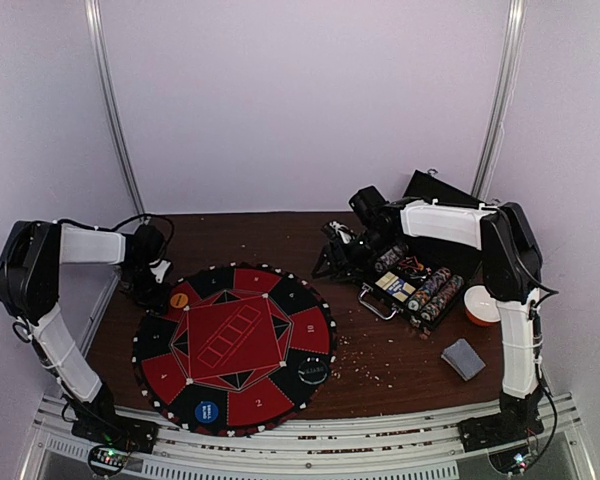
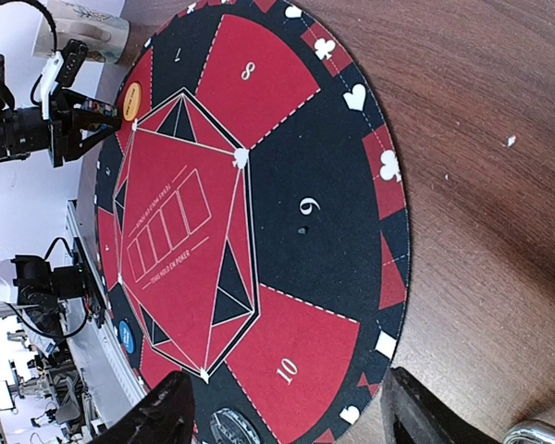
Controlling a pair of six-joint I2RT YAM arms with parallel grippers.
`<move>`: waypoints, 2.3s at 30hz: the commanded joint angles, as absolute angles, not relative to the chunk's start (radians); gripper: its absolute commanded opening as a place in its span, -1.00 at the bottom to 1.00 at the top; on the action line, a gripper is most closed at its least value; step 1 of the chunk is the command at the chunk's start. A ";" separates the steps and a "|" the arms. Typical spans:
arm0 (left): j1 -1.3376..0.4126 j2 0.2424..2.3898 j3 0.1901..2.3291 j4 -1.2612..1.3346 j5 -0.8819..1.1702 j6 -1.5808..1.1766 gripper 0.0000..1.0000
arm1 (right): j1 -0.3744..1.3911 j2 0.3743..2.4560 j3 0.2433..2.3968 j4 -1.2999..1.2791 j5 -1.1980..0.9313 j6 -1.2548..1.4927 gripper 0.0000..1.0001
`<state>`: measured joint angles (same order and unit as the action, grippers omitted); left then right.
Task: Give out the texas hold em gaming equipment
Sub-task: Place the poker chips pile at the big blind area.
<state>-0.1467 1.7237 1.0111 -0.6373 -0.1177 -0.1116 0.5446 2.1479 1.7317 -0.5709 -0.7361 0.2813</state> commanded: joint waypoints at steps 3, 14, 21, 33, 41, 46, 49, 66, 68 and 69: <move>-0.133 1.711 0.971 -0.479 -0.144 -0.145 -1.00 | 0.540 2.110 1.750 -0.604 -0.721 0.259 0.43; -0.133 1.672 0.853 -0.318 -0.170 -0.268 -1.00 | 0.540 2.106 1.762 -0.618 -0.722 0.249 0.42; -0.133 1.679 0.815 -0.254 -0.216 -0.294 -1.00 | 0.539 2.100 1.761 -0.621 -0.721 0.250 0.42; -0.135 1.681 0.783 -0.215 -0.234 -0.332 -0.86 | 0.540 2.097 1.763 -0.629 -0.724 0.249 0.42; -0.135 1.713 0.812 -0.250 -0.232 -0.329 -0.34 | 0.539 2.097 1.775 -0.641 -0.724 0.241 0.42; -0.136 1.741 0.824 -0.278 -0.220 -0.329 -0.16 | 0.539 2.097 1.775 -0.649 -0.723 0.234 0.42; -0.136 1.740 0.825 -0.276 -0.223 -0.330 -0.07 | 0.538 2.098 1.777 -0.651 -0.724 0.233 0.42; -0.136 1.743 0.854 -0.278 -0.203 -0.303 0.25 | 0.539 2.100 1.786 -0.670 -0.727 0.218 0.43; -0.137 1.745 0.859 -0.282 -0.198 -0.299 0.28 | 0.539 2.100 1.786 -0.671 -0.727 0.218 0.43; -0.136 1.743 0.861 -0.285 -0.199 -0.297 0.28 | 0.539 2.101 1.786 -0.672 -0.727 0.219 0.43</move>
